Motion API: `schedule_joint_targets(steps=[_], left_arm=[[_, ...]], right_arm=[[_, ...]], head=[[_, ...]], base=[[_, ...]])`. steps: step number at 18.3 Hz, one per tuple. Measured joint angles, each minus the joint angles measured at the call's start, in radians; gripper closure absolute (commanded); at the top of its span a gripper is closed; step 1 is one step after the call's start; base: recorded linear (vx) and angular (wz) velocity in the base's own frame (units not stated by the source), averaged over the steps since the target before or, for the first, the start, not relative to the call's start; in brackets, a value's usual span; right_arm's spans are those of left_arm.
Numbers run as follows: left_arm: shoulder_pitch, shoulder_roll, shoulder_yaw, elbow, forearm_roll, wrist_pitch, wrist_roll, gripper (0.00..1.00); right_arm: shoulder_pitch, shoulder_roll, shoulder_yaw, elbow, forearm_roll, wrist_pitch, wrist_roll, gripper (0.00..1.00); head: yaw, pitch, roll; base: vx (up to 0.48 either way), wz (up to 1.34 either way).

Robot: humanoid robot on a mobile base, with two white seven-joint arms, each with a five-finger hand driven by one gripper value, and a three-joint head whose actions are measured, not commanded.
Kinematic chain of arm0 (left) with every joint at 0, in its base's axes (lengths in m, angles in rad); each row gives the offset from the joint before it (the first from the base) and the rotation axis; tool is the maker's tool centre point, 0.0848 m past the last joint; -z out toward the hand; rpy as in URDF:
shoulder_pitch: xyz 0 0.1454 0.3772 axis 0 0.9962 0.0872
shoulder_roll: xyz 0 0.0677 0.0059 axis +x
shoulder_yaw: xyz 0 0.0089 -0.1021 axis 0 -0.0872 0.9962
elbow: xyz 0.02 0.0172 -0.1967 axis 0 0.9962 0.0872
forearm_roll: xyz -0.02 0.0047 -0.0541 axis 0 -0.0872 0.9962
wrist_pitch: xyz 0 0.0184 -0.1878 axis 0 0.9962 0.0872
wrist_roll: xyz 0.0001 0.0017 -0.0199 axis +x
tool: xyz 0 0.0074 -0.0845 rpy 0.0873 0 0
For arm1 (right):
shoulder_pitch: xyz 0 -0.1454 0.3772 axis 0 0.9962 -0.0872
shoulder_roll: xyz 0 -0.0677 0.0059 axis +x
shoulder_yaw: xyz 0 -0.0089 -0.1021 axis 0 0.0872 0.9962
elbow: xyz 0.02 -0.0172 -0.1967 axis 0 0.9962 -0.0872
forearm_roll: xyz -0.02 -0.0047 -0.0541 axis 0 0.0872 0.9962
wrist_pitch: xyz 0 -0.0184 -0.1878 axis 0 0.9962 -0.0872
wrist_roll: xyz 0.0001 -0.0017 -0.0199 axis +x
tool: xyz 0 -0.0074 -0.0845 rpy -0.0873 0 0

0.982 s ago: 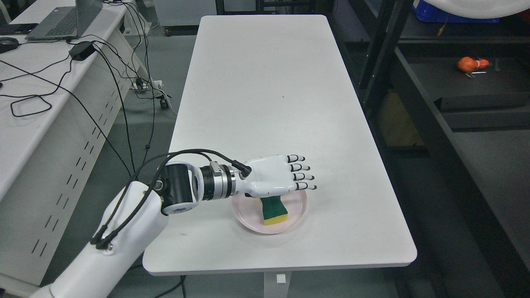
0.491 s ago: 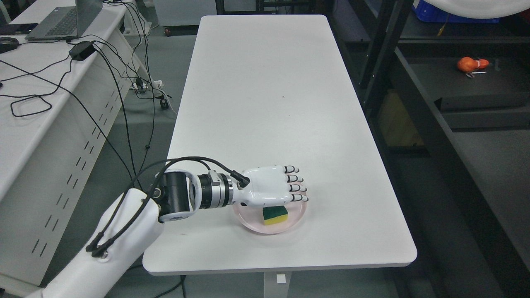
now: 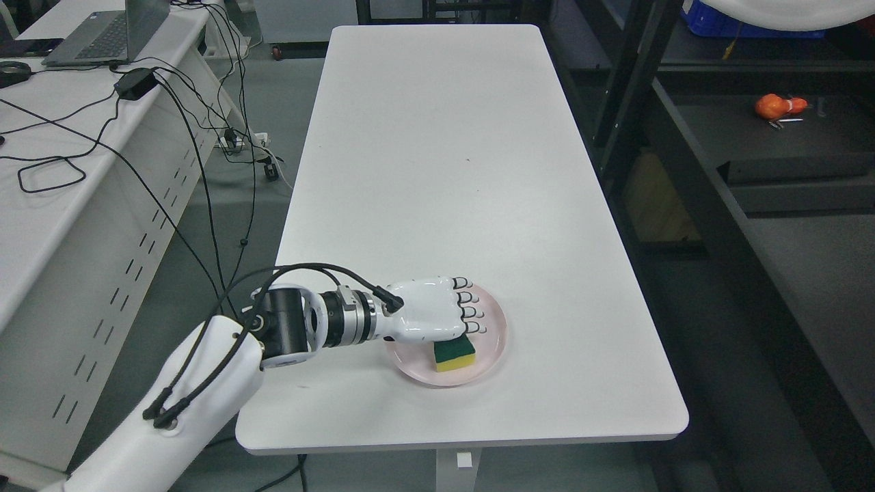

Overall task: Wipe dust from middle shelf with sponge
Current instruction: 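Close the left hand fingers around the yellow-green sponge on the plate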

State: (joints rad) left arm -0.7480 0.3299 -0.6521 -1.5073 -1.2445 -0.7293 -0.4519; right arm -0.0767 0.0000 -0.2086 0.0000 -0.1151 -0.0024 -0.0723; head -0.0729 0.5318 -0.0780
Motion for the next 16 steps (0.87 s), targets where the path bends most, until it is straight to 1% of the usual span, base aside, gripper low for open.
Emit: schedule_joint_targets(steps=[11, 12, 13, 15, 16], left_arm=[[-0.022, -0.044, -0.01, 0.091, -0.009, 0.009, 0.011, 0.2], [-0.022, -0.048, -0.013, 0.098, -0.008, 0.009, 0.011, 0.23], [-0.022, -0.052, -0.016, 0.105, -0.007, 0.009, 0.011, 0.27], [-0.02, -0.057, -0.021, 0.116, -0.003, 0.01, 0.011, 0.39], [-0.019, -0.06, -0.023, 0.121, 0.003, 0.012, 0.011, 0.49]], right_arm=[[0.0, 0.0, 0.0, 0.0, 0.0, 0.0, 0.0, 0.0], [0.0, 0.0, 0.0, 0.0, 0.0, 0.0, 0.0, 0.0], [0.0, 0.0, 0.0, 0.0, 0.0, 0.0, 0.0, 0.0], [0.0, 0.0, 0.0, 0.0, 0.0, 0.0, 0.0, 0.0], [0.0, 0.0, 0.0, 0.0, 0.0, 0.0, 0.0, 0.0]], head=[[0.0, 0.0, 0.0], [0.0, 0.0, 0.0], [0.0, 0.0, 0.0], [0.0, 0.0, 0.0], [0.0, 0.0, 0.0]], base=[[0.0, 0.0], [0.0, 0.0], [0.0, 0.0], [0.0, 0.0], [0.0, 0.0]])
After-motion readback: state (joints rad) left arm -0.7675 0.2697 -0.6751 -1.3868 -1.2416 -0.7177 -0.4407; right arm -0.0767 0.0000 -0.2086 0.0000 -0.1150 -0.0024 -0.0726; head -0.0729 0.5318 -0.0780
